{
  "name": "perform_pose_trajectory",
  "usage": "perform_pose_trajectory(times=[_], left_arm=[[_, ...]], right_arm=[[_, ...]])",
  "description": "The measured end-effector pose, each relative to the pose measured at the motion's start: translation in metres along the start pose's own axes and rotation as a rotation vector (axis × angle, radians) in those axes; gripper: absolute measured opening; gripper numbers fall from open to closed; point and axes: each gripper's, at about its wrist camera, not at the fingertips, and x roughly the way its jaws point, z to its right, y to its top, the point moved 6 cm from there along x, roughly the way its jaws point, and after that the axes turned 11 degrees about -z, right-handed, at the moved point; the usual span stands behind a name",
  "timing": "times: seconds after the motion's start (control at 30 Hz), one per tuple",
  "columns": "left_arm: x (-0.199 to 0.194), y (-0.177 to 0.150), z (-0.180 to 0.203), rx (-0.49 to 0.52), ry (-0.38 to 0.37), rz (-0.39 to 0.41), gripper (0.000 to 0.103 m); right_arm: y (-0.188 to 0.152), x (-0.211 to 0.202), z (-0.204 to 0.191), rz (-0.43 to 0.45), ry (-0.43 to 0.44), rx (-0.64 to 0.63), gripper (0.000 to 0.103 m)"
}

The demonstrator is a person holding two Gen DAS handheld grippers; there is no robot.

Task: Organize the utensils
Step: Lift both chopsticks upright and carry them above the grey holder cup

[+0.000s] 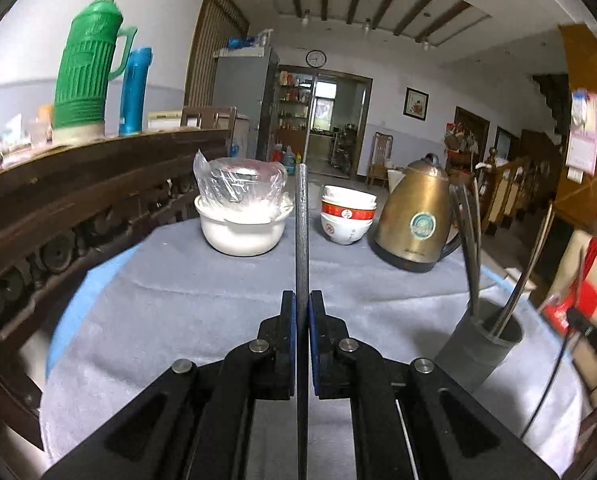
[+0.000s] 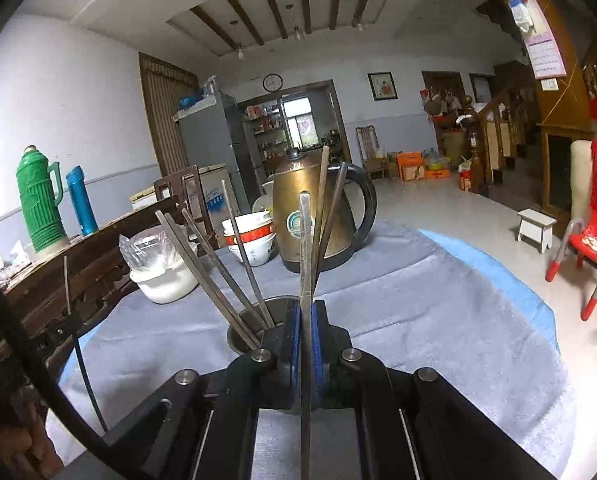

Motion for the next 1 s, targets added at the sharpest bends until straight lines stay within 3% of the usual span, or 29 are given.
perform_pose_trajectory(times=[0.27, 1.0], left_arm=[[-0.028, -0.004, -0.007, 0.018, 0.006, 0.038, 0.007], [-0.087, -0.031, -0.004, 0.024, -0.028, -0.121, 0.007]], right_arm=[[-0.008, -0.029, -0.010, 0.038, -0.008, -0.068, 0.006], [-0.037, -0.096, -0.018, 0.030, 0.014, -0.102, 0.006]])
